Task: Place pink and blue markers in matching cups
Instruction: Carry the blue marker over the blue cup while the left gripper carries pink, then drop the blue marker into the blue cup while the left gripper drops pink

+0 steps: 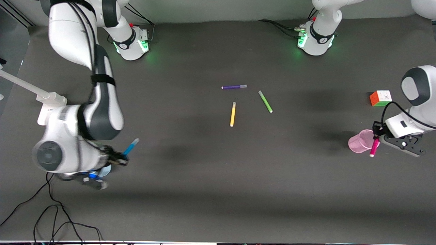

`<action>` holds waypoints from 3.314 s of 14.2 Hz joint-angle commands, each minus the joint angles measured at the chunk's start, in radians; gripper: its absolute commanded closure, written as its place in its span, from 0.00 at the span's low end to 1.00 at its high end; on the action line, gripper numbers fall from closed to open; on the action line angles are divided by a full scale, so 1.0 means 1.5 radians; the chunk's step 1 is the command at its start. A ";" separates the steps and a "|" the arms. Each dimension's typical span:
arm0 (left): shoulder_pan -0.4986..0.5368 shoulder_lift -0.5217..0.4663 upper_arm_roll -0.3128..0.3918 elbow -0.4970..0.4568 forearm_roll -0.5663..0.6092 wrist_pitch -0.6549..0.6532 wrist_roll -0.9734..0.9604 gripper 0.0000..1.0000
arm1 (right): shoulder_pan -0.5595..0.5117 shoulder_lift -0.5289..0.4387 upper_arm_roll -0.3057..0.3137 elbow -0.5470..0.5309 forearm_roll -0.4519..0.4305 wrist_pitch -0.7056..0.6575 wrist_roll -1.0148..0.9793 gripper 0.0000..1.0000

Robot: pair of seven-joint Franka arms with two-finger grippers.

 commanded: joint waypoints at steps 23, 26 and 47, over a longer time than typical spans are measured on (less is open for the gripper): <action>-0.049 0.127 -0.001 0.095 0.304 -0.165 0.051 1.00 | 0.130 -0.009 -0.203 -0.350 -0.029 0.479 -0.135 1.00; -0.053 0.131 -0.001 0.093 0.317 -0.165 0.046 1.00 | 0.131 -0.009 -0.204 -0.359 -0.030 0.479 -0.148 1.00; -0.108 0.077 -0.049 0.442 0.068 -0.407 -0.056 0.00 | 0.122 -0.224 -0.226 -0.307 -0.030 0.185 -0.315 0.00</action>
